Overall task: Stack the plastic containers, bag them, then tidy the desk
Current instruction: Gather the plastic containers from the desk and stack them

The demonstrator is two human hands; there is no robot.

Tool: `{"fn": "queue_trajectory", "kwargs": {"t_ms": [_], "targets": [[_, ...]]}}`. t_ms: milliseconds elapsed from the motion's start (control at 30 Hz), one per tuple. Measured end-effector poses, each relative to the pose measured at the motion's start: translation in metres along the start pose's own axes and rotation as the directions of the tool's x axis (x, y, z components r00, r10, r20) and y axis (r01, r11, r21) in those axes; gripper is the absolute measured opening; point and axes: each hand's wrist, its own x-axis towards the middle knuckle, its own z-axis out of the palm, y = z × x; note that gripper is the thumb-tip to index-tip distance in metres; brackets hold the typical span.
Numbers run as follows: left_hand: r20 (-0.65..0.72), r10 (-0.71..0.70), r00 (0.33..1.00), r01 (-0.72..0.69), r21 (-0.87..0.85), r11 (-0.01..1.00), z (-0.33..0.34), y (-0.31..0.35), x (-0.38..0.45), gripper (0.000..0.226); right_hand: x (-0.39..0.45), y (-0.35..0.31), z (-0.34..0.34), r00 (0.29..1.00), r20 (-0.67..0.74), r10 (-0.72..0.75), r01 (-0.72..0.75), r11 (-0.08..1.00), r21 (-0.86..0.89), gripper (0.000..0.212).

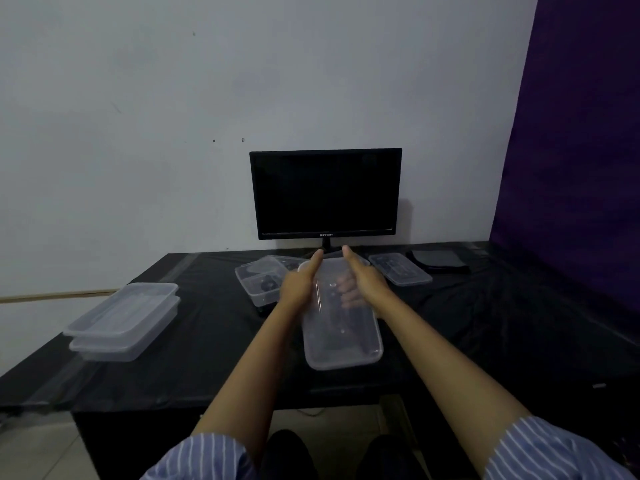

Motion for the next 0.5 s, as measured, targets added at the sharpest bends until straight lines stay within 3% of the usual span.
{"fn": "queue_trajectory", "kwargs": {"t_ms": [133,267,400,500], "targets": [[0.002,-0.022,1.000,0.022,0.008,1.000,-0.001,-0.003,-0.002,0.061,0.001,0.007,0.000,1.000,0.022,0.009,-0.009,1.000,-0.010,0.075],[0.096,-0.097,0.991,0.112,-0.163,0.980,-0.005,-0.003,-0.008,0.074,0.007,0.007,0.000,0.999,0.024,0.031,-0.030,0.998,-0.050,0.078],[0.276,-0.114,0.954,0.134,-0.054,0.990,-0.004,-0.008,-0.016,0.084,0.018,0.001,-0.011,0.994,-0.062,0.095,-0.087,0.989,0.124,0.079],[0.247,-0.146,0.958,0.147,0.014,0.989,0.002,-0.019,-0.019,0.081,0.021,-0.004,-0.021,0.989,-0.069,0.130,-0.117,0.979,0.164,0.080]]}}
